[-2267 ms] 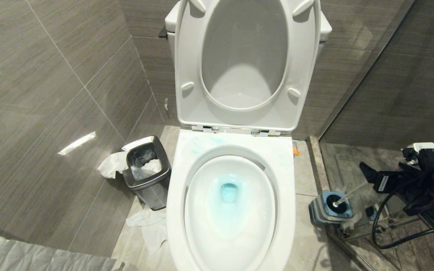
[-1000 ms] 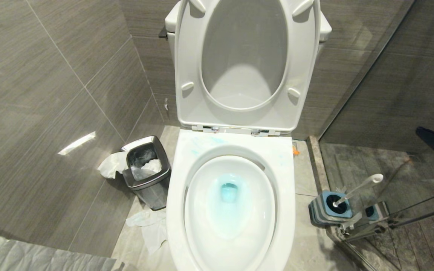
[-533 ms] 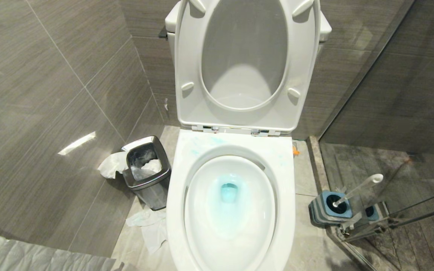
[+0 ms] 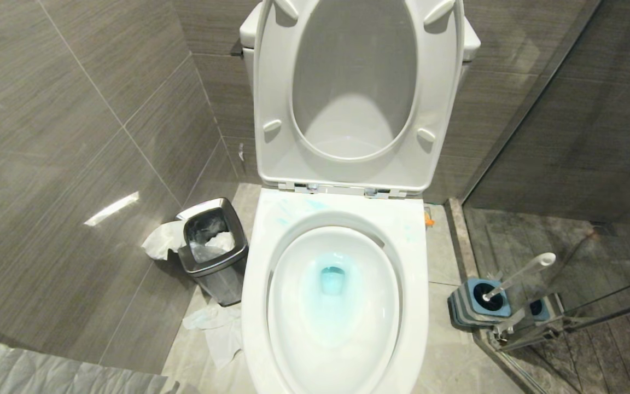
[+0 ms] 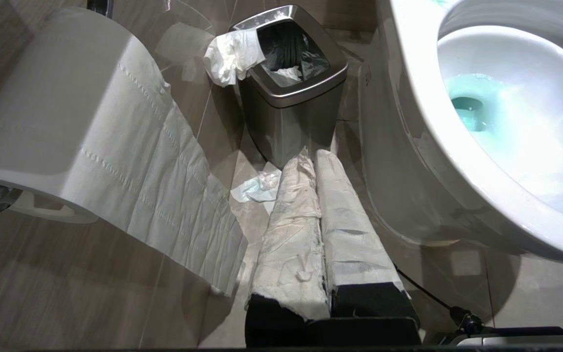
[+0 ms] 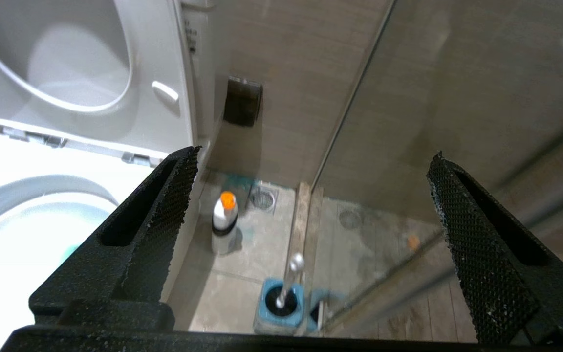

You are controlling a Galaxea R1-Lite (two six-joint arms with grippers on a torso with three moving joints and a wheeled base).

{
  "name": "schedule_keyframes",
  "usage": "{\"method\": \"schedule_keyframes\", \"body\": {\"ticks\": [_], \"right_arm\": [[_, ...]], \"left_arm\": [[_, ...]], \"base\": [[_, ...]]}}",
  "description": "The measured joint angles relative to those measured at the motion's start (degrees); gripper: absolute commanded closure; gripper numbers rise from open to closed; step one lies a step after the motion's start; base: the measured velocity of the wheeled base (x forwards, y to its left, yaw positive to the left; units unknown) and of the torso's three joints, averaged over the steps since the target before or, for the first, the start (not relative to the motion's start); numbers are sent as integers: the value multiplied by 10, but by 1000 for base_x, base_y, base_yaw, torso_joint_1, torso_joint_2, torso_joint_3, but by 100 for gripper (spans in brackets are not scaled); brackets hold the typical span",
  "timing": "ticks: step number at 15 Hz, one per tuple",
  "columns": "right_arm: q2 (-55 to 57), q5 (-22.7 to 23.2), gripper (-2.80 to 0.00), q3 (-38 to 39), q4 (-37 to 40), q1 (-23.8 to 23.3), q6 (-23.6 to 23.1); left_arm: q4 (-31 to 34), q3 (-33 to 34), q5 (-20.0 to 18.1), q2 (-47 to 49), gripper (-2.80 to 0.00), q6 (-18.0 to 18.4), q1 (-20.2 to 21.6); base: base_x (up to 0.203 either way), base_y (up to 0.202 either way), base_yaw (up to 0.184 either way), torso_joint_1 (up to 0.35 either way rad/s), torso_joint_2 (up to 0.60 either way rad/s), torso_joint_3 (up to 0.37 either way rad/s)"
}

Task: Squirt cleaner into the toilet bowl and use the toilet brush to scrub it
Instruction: Flush the toilet

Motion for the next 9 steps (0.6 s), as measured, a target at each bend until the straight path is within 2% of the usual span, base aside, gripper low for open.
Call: {"method": "schedule_keyframes", "body": {"ticks": [9], "right_arm": [[-87,-3,0,56,14,4,0]], "left_arm": [[0,0,0,0,0,0,0]], "base": [[0,0,0,0,0,0]]}}
